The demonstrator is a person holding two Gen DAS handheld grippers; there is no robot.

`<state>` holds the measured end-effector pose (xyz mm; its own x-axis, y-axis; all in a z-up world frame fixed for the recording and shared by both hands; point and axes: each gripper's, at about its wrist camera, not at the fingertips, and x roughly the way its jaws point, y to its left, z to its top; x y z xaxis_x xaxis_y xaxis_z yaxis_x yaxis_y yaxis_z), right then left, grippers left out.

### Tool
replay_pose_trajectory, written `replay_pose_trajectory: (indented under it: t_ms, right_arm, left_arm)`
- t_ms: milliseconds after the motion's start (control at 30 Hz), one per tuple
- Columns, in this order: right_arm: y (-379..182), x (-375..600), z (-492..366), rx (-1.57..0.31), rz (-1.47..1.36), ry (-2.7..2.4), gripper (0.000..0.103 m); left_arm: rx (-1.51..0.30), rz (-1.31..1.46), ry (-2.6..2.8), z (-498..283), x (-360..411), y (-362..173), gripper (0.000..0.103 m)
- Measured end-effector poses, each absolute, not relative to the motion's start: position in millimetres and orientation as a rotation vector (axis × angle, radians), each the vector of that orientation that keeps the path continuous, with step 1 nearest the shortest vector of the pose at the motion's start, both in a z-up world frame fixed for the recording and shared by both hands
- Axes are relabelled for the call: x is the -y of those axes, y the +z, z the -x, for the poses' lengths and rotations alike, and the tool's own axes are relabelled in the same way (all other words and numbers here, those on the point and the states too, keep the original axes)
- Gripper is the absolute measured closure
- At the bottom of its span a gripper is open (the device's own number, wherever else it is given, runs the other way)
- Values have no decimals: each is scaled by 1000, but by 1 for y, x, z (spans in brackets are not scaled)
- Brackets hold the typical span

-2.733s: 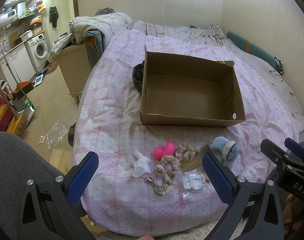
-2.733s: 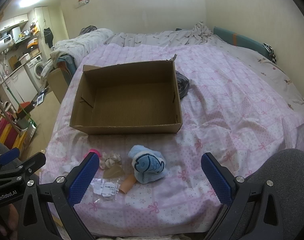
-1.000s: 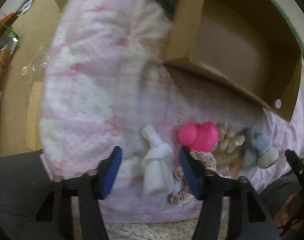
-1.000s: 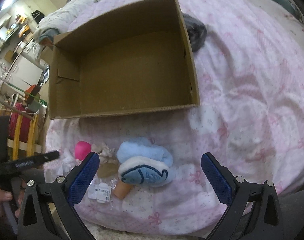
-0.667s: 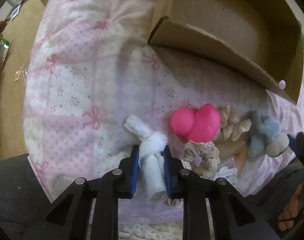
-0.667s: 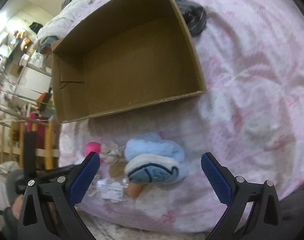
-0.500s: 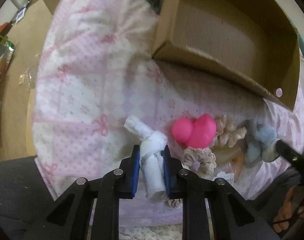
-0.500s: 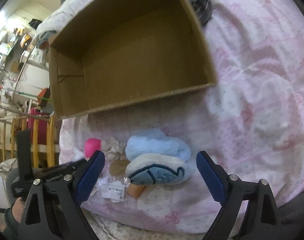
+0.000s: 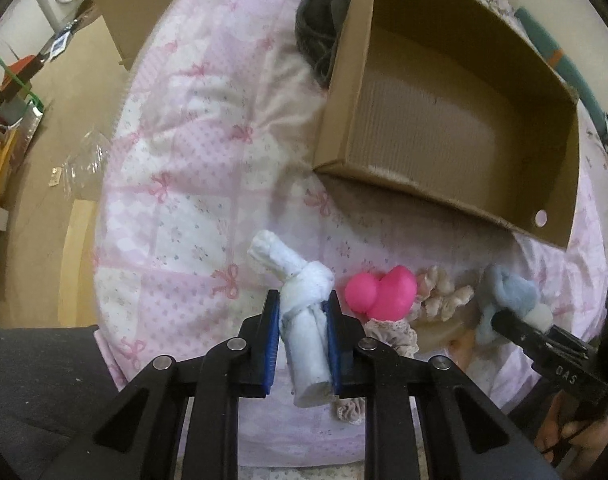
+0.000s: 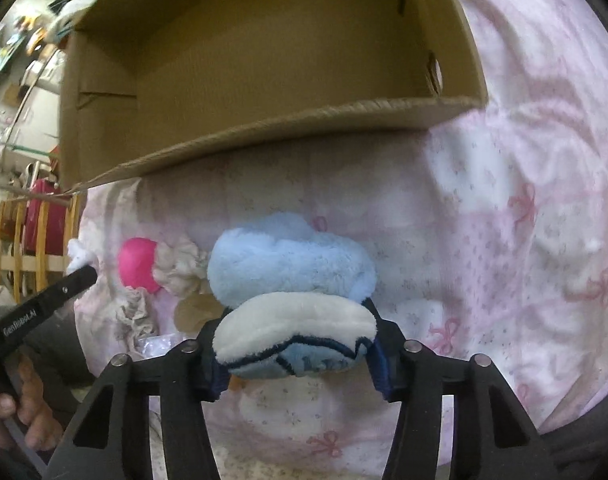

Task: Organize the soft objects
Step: 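Carry the sock and slippers into the box and open both tools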

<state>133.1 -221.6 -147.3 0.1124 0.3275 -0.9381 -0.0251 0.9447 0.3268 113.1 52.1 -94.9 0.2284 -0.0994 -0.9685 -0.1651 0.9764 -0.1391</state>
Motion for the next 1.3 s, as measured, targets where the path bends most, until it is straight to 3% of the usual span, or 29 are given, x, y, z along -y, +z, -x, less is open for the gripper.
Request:
replay_pose_trajectory:
  t_ms: [867,1300]
  right_arm:
    - [-29,235,-138,-1022,-321,445,50]
    - [-69,238,-178,-1060,-307,327,47]
  left_arm:
    - [-1020,48,-77,-153,4,-18,85]
    - [-1018,8,-109,-198,24,-54,85]
